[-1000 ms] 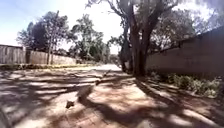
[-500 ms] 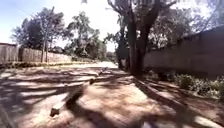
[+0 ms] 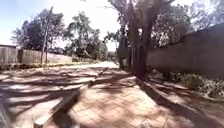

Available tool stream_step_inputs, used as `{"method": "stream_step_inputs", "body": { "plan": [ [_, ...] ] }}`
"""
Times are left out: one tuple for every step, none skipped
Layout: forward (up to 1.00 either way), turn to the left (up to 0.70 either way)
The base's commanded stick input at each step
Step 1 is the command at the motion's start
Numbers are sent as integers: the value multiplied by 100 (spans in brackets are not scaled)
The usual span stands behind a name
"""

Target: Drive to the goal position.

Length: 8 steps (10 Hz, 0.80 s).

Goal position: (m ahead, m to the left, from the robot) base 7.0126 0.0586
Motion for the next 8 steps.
{"method": "stream_step_inputs", "body": {
  "plan": [
    [70,0],
    [70,0],
    [70,0],
    [70,0],
    [70,0],
    [70,0],
    [70,0],
    [70,0]
  ]
}}
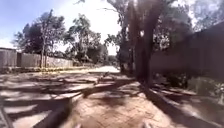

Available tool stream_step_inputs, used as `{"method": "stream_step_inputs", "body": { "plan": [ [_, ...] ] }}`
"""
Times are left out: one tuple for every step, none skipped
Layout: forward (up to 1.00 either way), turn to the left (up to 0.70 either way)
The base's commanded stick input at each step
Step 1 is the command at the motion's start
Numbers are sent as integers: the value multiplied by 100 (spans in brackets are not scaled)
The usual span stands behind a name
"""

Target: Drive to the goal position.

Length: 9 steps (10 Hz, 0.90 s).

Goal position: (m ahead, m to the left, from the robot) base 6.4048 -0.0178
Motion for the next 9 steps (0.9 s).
{"method": "stream_step_inputs", "body": {
  "plan": [
    [70,0],
    [70,0],
    [70,0],
    [70,0],
    [70,0],
    [70,0],
    [70,0],
    [70,0],
    [70,0]
  ]
}}
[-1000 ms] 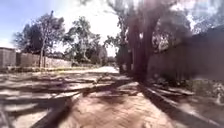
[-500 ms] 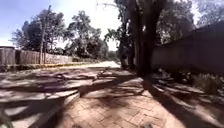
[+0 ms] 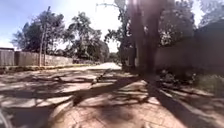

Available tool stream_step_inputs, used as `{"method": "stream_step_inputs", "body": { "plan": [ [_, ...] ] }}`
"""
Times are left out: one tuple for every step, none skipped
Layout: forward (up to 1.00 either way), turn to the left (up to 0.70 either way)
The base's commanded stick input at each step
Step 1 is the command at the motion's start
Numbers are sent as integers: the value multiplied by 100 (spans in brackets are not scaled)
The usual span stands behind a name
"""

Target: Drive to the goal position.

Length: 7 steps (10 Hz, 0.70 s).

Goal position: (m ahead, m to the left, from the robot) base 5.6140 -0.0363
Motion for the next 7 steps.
{"method": "stream_step_inputs", "body": {
  "plan": [
    [70,0],
    [70,0],
    [70,0],
    [70,0],
    [70,0],
    [70,0],
    [70,0]
  ]
}}
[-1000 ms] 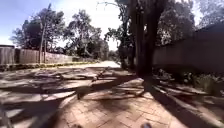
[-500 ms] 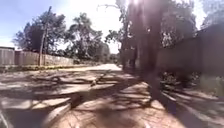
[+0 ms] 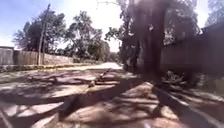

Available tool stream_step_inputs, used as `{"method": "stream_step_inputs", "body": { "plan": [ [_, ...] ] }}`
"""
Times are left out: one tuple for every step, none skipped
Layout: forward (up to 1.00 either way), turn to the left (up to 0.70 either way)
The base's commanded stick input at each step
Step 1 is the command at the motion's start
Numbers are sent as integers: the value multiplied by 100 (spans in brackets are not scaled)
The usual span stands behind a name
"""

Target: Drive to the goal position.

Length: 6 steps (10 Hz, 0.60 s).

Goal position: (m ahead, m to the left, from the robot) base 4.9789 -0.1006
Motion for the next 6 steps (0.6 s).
{"method": "stream_step_inputs", "body": {
  "plan": [
    [70,-15],
    [70,-32],
    [70,-31],
    [70,-26],
    [70,-21],
    [70,-15]
  ]
}}
